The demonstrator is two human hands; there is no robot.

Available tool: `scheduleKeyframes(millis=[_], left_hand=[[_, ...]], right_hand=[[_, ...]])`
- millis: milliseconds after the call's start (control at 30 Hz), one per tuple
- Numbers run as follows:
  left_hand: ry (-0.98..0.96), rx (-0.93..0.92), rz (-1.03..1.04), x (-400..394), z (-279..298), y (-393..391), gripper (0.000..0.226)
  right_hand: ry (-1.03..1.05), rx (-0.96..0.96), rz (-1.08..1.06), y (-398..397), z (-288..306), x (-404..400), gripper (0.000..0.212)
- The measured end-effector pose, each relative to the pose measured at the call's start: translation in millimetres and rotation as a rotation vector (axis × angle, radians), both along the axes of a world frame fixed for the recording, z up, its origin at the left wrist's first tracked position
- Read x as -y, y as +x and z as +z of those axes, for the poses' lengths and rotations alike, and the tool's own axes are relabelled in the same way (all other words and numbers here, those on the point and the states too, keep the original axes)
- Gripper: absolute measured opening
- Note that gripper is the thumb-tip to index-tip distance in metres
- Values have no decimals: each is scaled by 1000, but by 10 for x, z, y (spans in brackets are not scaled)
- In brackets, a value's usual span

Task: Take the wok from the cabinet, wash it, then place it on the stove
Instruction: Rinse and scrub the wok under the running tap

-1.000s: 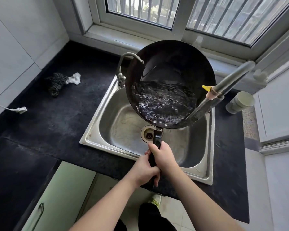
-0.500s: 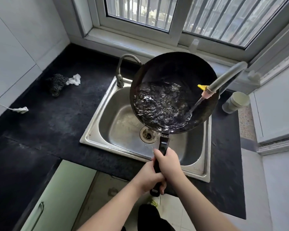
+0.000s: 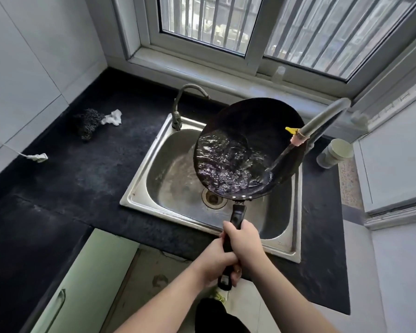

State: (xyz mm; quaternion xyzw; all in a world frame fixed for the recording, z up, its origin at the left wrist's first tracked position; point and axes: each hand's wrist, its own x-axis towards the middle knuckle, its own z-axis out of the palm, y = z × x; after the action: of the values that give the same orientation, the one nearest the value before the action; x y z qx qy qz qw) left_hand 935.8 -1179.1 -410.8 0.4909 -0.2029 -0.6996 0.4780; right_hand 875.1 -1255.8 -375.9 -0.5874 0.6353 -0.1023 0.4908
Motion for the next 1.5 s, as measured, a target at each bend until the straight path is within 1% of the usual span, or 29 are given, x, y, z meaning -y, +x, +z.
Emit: scheduleKeyframes(millis=[67, 200, 300, 400, 533, 600, 633, 700, 800, 900, 1000, 1100, 1333, 1500], left_hand=[[17, -42, 9, -66, 58, -4, 4], [50, -107, -17, -218, 166, 18, 20], [69, -103, -52, -305, 240, 57, 8], [84, -124, -52, -378, 299, 80, 3], [102, -208, -18, -460, 366, 98, 5], [101, -239, -16, -490, 402, 117, 4], [102, -251, -22, -503, 427, 126, 5], [115, -257, -44, -536, 476, 154, 13], [138, -283, -50, -579, 524, 183, 6], [173, -321, -22, -600, 550, 197, 13], [198, -349, -13, -610, 578, 223, 14], [207, -352, -10, -604, 592, 271, 12], [285, -351, 14, -561, 704, 412, 27], [357, -385, 54, -552, 799, 482, 33]], right_hand=[[14, -3, 5, 5, 38, -63, 26], [31, -18, 3, 21, 99, -217, 25], [51, -16, -3, 42, 144, -311, 23], [58, -19, -5, 63, 201, -388, 25], [62, -28, -19, 78, 271, -479, 21], [66, -19, -24, 89, 310, -516, 24], [73, -15, -26, 97, 326, -532, 25], [92, -15, -36, 108, 357, -568, 25], [123, -15, -67, 117, 376, -613, 23], [161, -14, -111, 136, 388, -647, 24], [189, -13, -137, 161, 395, -664, 28], [231, 10, -156, 203, 402, -663, 25], [326, 111, -223, 303, 372, -642, 24], [384, 173, -262, 369, 313, -635, 24]])
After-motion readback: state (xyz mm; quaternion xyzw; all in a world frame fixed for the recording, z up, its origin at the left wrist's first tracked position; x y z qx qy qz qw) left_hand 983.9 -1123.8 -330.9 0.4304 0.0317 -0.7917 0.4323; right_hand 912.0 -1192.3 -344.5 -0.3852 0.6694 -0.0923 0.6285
